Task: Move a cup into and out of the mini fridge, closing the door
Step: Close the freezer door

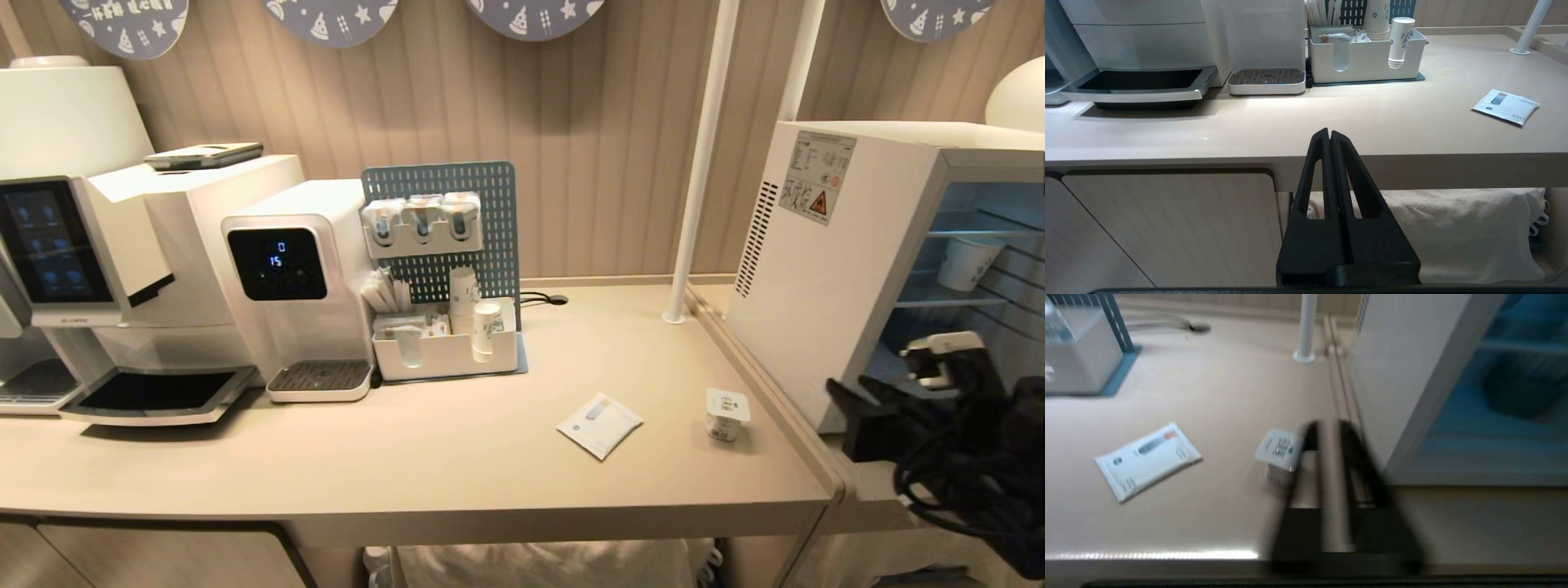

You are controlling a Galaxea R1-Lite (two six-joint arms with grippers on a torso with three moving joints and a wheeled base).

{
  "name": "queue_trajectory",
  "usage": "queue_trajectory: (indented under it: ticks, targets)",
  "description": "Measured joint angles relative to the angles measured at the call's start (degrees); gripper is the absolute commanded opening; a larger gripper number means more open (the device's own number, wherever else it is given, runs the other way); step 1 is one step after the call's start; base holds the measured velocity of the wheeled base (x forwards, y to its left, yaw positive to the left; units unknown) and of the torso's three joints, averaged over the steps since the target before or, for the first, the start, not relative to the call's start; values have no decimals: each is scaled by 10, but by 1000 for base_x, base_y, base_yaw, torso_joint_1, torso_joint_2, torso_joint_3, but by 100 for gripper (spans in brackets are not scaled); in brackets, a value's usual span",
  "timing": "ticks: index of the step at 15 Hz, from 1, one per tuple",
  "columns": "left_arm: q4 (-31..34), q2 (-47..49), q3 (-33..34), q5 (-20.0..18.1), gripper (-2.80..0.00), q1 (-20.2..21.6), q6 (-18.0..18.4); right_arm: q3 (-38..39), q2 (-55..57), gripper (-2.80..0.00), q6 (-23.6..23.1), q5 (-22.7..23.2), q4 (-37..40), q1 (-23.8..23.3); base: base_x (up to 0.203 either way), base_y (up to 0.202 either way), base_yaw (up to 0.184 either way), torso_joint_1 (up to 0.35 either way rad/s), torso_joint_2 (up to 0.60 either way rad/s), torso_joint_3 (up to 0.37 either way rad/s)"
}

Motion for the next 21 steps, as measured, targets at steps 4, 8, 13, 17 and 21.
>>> queue_trajectory:
  ticks: [4,8,13,17,21]
  targets:
    - [0,0,0,0,-280,0,0,-67,-338,-280,-21,-31,239,9,0,0,0,0,0,0]
    - [0,0,0,0,-280,0,0,-269,-630,-280,23,-65,676,-22,0,0,0,0,0,0]
    - [0,0,0,0,-280,0,0,-183,-888,-280,29,38,927,-75,0,0,0,0,0,0]
    - [0,0,0,0,-280,1,0,26,-965,-280,31,78,842,-78,0,0,0,0,0,0]
    - [0,0,0,0,-280,0,0,44,-979,-280,54,94,901,-79,0,0,0,0,0,0]
